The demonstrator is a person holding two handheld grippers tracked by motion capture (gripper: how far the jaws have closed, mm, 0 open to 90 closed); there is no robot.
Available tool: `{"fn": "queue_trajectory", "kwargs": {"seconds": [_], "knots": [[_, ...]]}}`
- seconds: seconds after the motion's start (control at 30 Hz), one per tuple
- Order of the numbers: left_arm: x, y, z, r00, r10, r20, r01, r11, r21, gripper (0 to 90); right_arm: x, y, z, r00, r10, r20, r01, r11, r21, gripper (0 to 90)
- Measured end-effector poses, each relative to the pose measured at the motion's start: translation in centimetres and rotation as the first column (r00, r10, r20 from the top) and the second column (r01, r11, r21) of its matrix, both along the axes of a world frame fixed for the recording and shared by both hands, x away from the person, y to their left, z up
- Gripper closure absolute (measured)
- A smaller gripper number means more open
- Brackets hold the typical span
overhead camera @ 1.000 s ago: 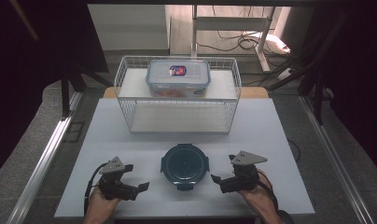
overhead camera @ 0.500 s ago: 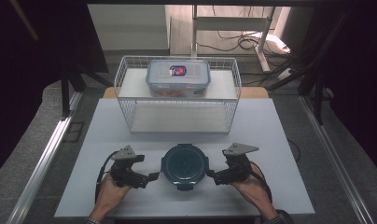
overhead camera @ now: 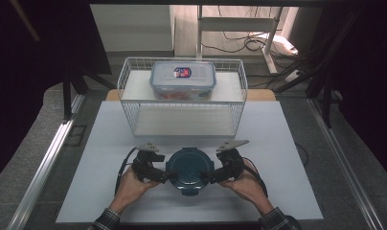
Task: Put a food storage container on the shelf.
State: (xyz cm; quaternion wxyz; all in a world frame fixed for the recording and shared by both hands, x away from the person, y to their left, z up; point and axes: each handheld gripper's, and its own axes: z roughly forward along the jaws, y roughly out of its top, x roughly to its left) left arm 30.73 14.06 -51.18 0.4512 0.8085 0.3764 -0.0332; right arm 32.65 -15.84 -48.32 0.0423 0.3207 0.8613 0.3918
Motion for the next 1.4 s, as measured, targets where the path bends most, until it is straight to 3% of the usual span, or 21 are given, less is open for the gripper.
{"fn": "queue_trajectory", "kwargs": {"seconds": [0.07,0.1,0.17,0.2,0.3,0.37,0.5,0.7,0.8,0.9,0.93,1.0,1.1,1.17,1.27,1.33,1.4], "knots": [[-0.1,0.4,-0.6,0.998,-0.026,-0.058,0.025,0.9994,-0.024,5.0,0.1,-0.3,-0.4,0.9968,0.011,-0.08,-0.008,0.999,0.037,3.8],[-0.2,0.5,-0.9,0.9956,-0.033,-0.087,0.028,0.9979,-0.059,5.8,0.2,-0.5,-0.6,0.9931,0.022,-0.115,-0.016,0.998,0.056,5.4],[-0.4,0.6,-1.3,0.9861,-0.062,-0.154,0.042,0.9906,-0.13,16.1,0.2,-0.7,-1.0,0.9807,0.05,-0.189,-0.035,0.996,0.084,10.0],[-0.5,0.5,-1.2,0.9861,-0.055,-0.157,0.036,0.9915,-0.125,17.9,0.1,-0.6,-1.3,0.9721,0.074,-0.222,-0.056,0.995,0.089,10.6],[-0.5,0.8,-1.0,0.9869,-0.067,-0.147,0.049,0.9911,-0.124,22.4,-0.4,-0.8,-1.1,0.9742,0.056,-0.218,-0.037,0.995,0.094,15.3],[-0.9,1.5,-1.0,0.9878,-0.073,-0.137,0.05,0.9854,-0.163,29.8,-0.7,-1.4,-0.7,0.9762,0.054,-0.21,-0.033,0.994,0.101,22.8],[-2.2,2.2,-0.5,0.9915,-0.075,-0.106,0.053,0.9804,-0.19,44.7,-1.0,-2.8,-0.4,0.9647,0.025,-0.262,0.027,0.981,0.192,39.1],[-3.0,2.4,-0.3,0.9939,-0.061,-0.092,0.04,0.9758,-0.215,51.5,-2.1,-3.7,0.0,0.9609,0.012,-0.277,0.047,0.978,0.205,48.1],[-3.0,2.4,-0.5,0.9929,-0.051,-0.107,0.025,0.9713,-0.237,52.6,-2.1,-4.3,-0.3,0.9499,-0.003,-0.312,0.08,0.968,0.236,53.6],[-3.1,2.3,-0.5,0.9927,-0.029,-0.117,-0.001,0.9678,-0.252,52.7,-2.2,-4.2,-0.1,0.955,-0.027,-0.295,0.095,0.971,0.219,53.8],[-3.2,2.2,-0.5,0.992,-0.012,-0.126,-0.021,0.9658,-0.258,52.4,-2.4,-4.2,0.0,0.9596,-0.048,-0.277,0.11,0.971,0.212,60.5],[-3.3,2.1,-0.3,0.9936,-0.013,-0.113,-0.016,0.9689,-0.247,52.7,-2.7,-3.9,0.4,0.965,-0.089,-0.246,0.137,0.973,0.184,61.1],[-3.4,1.9,0.0,0.9937,-0.017,-0.111,-0.01,0.9706,-0.241,53.6,-2.9,-4.0,0.6,0.9639,-0.095,-0.249,0.141,0.974,0.176,62.4],[-3.4,1.8,0.1,0.9942,-0.019,-0.105,-0.007,0.9703,-0.242,54.0,-2.7,-4.1,0.6,0.9574,-0.092,-0.274,0.142,0.975,0.171,62.4],[-3.3,1.9,0.1,0.9952,-0.03,-0.093,0.008,0.9724,-0.233,54.0,-2.4,-4.6,0.2,0.9471,-0.074,-0.312,0.143,0.968,0.205,59.8],[-3.2,2.2,-0.2,0.9938,-0.037,-0.105,0.011,0.969,-0.247,54.1,-2.2,-4.6,-0.4,0.9362,-0.044,-0.349,0.129,0.966,0.223,53.9],[-3.0,2.5,-0.5,0.9926,-0.05,-0.11,0.02,0.9658,-0.259,54.2,-2.1,-4.6,-0.9,0.9231,-0.017,-0.384,0.125,0.958,0.258,53.8]]}}
